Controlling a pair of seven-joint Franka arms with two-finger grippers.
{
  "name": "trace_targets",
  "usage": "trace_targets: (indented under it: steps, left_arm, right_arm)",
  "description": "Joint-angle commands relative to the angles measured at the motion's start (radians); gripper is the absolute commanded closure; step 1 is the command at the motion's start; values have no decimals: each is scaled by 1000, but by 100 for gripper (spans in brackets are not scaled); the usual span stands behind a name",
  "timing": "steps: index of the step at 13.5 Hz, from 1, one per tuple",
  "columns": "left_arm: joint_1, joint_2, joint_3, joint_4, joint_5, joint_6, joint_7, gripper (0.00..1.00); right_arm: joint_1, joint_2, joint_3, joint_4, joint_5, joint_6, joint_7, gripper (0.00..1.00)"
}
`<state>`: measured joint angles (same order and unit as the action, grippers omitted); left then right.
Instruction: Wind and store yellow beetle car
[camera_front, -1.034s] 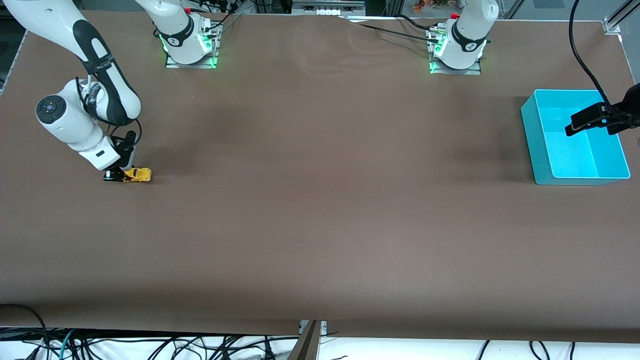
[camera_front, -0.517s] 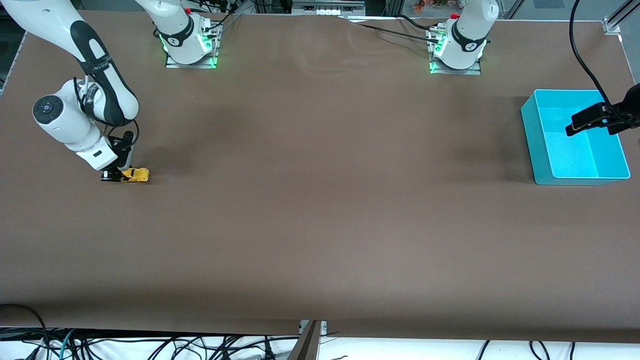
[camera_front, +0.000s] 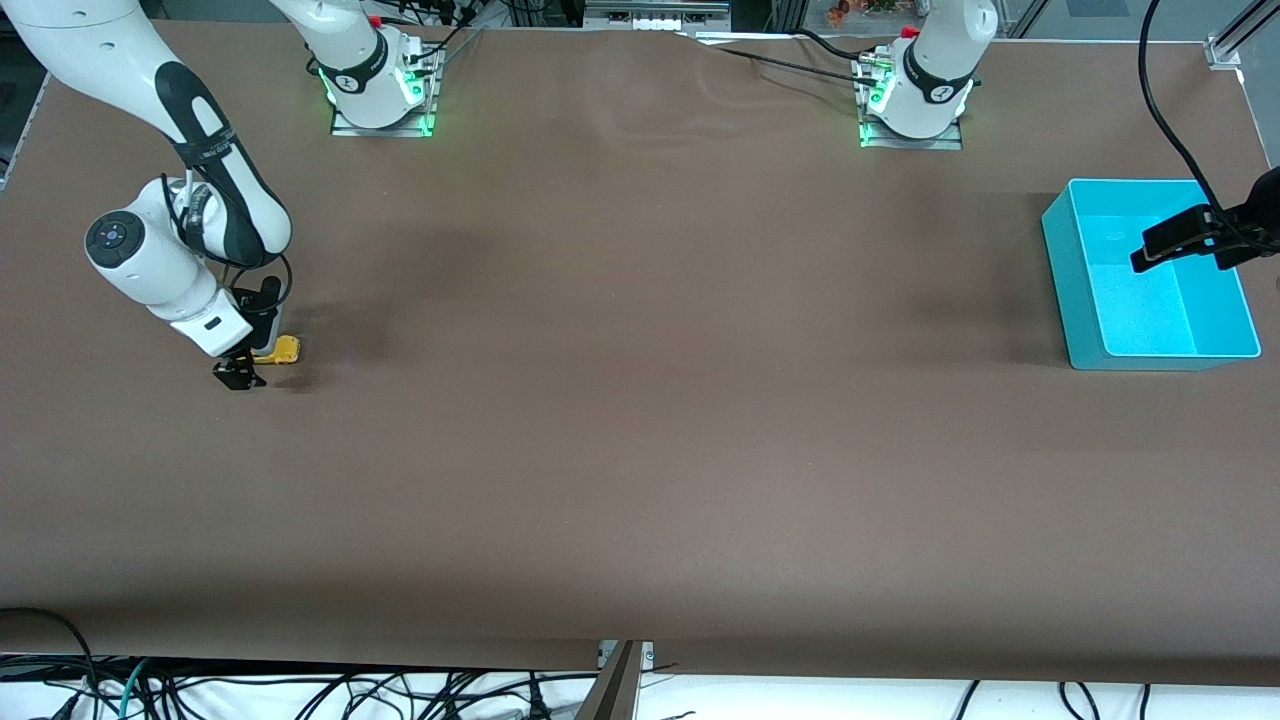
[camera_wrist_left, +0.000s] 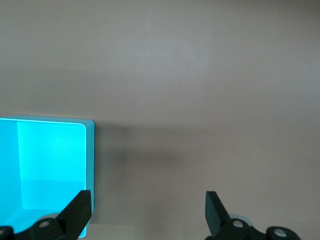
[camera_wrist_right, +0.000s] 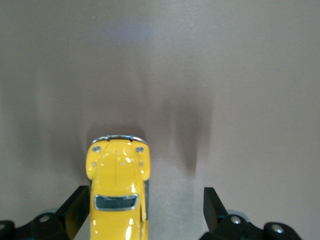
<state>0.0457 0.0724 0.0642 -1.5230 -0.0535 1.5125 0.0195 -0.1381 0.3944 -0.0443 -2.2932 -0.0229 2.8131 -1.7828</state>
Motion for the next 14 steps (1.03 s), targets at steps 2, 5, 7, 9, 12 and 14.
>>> trace_targets:
  steps: [2,5,7,9,12,14]
  left_arm:
    - [-1,6,0,23,4,-12,-7,0]
    - [-1,6,-1,23,4,-12,-7,0]
    - [-1,6,-1,23,4,-12,-7,0]
    - [-1,6,-1,23,4,-12,-7,0]
    - [-1,7,-3,23,3,-12,-7,0]
    - [-1,7,-3,23,4,-12,-7,0]
  right_arm:
    - [-8,-29,29,53,8,-111,-9,0]
    - [-8,-31,32,96,8,-176,-9,0]
    - [-8,-31,34,119,8,-214,-9,0]
    - [-8,-31,34,126,8,-218,-9,0]
    - [-6,-37,37,132,8,-221,-6,0]
    - [-6,-37,47,144,9,-239,-6,0]
